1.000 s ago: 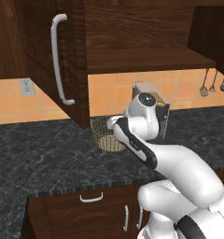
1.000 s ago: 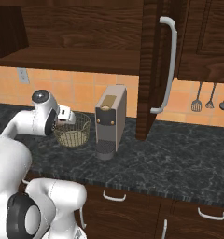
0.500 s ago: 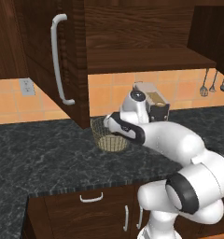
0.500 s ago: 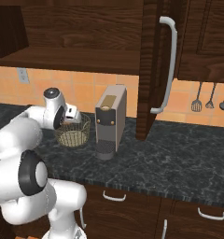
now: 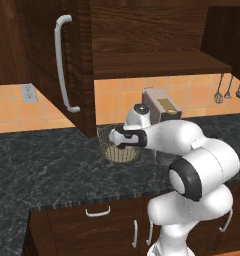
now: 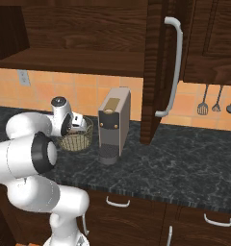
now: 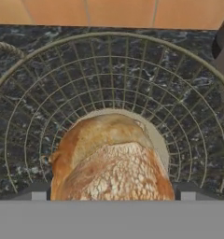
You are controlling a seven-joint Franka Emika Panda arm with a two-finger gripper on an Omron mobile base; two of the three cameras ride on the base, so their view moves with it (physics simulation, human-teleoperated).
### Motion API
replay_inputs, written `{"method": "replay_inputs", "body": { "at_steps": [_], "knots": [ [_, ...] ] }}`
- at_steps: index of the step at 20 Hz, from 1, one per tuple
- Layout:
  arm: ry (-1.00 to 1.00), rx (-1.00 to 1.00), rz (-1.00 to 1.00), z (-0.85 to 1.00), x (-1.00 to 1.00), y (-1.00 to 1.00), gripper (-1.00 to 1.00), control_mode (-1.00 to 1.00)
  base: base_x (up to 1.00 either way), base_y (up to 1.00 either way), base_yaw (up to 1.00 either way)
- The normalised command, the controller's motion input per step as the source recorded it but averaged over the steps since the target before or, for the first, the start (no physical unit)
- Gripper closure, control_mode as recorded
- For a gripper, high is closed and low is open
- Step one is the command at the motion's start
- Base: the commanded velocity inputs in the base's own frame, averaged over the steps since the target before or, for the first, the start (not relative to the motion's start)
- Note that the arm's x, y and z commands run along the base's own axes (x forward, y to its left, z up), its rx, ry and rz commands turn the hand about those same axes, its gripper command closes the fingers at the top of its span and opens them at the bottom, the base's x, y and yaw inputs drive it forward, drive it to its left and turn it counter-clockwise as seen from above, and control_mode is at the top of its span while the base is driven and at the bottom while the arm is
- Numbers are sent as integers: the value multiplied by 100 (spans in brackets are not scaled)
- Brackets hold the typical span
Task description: Open the cabinet, pick up the bread from the cabinet and place it in the basket. Then move the basket to the dining counter.
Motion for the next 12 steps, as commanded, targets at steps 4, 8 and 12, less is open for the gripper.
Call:
{"method": "replay_inputs", "body": {
  "at_steps": [4,8,12],
  "knots": [
    [4,-1,0,-37,32,4,100,-100,0,0,0],
    [0,0,0,-11,16,0,100,-100,0,0,0],
    [0,0,0,-5,0,0,-100,-100,0,0,0]
  ]
}}
